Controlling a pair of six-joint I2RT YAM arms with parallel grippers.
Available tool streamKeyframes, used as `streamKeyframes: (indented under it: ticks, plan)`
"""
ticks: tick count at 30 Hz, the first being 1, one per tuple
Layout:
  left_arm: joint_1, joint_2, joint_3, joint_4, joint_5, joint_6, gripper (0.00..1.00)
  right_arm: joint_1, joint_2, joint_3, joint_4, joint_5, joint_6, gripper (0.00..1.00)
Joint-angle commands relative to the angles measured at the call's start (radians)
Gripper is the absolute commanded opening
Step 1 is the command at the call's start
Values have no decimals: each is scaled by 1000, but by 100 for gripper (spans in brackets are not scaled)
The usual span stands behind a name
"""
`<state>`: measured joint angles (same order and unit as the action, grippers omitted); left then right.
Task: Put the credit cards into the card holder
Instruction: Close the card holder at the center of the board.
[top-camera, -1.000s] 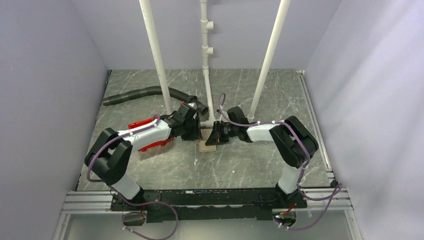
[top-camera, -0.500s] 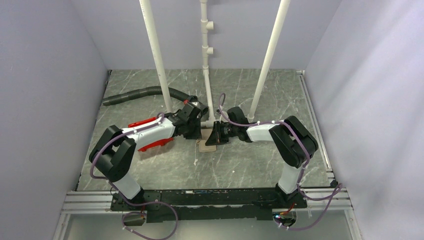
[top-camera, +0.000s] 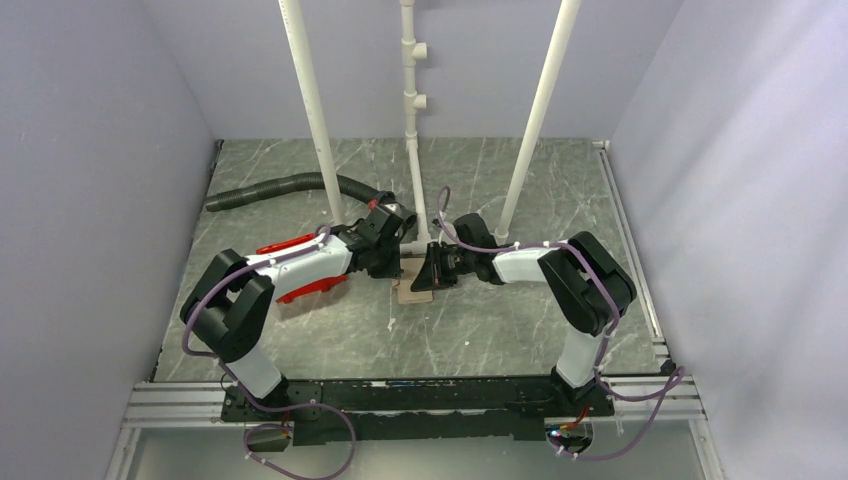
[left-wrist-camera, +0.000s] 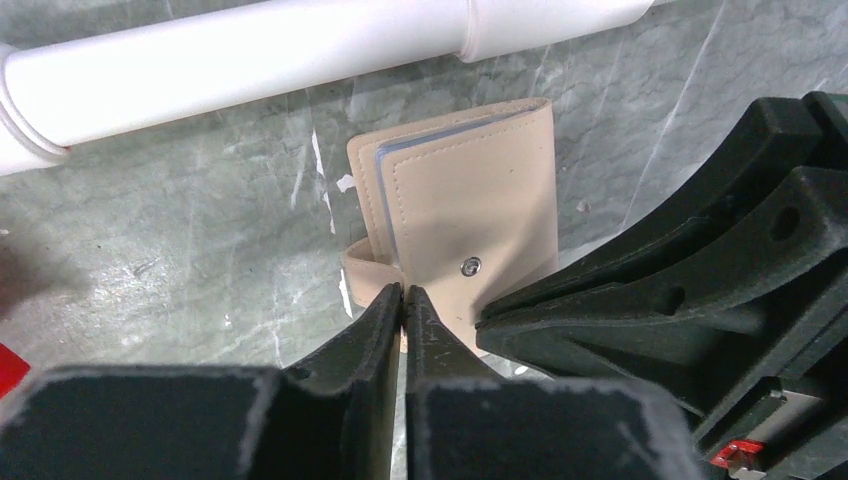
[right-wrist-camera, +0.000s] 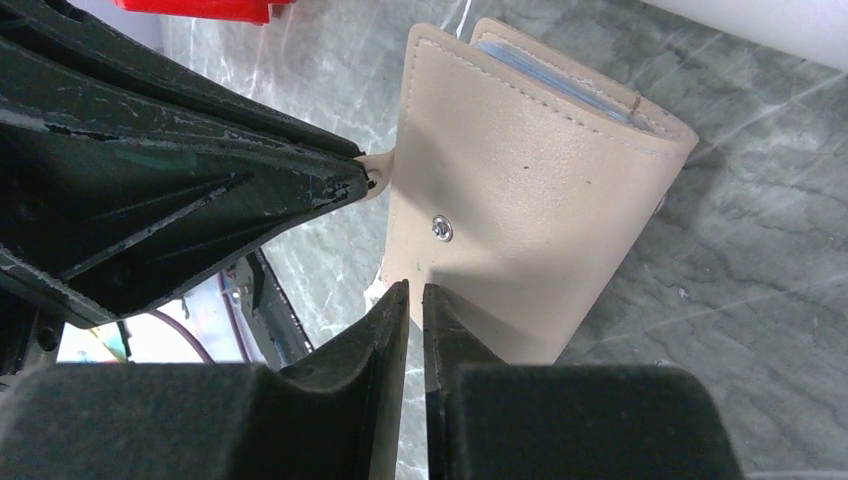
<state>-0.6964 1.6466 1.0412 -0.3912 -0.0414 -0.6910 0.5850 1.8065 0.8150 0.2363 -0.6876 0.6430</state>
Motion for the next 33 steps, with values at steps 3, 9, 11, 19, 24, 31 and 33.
streamKeyframes:
  ticks: [3,9,11,19,24,31,33]
  plan:
    - [-6,-48,11,-12,-22,16,2,19,-47,55,-105,92,-97,13]
    - [-5,-56,0,0,-7,29,0,6,-82,148,-272,167,-186,16]
    - [-4,-55,10,-10,2,38,0,-1,-76,177,-319,192,-215,17]
    - [-5,-78,9,-1,21,42,0,0,-14,181,-286,156,-230,16]
    - [-4,-82,13,38,77,40,0,39,49,191,-244,160,-206,15]
    - [-5,-38,34,37,104,45,0,50,65,136,-189,228,-123,8]
    - [-4,-21,51,39,118,51,0,50,61,123,-184,234,-109,7]
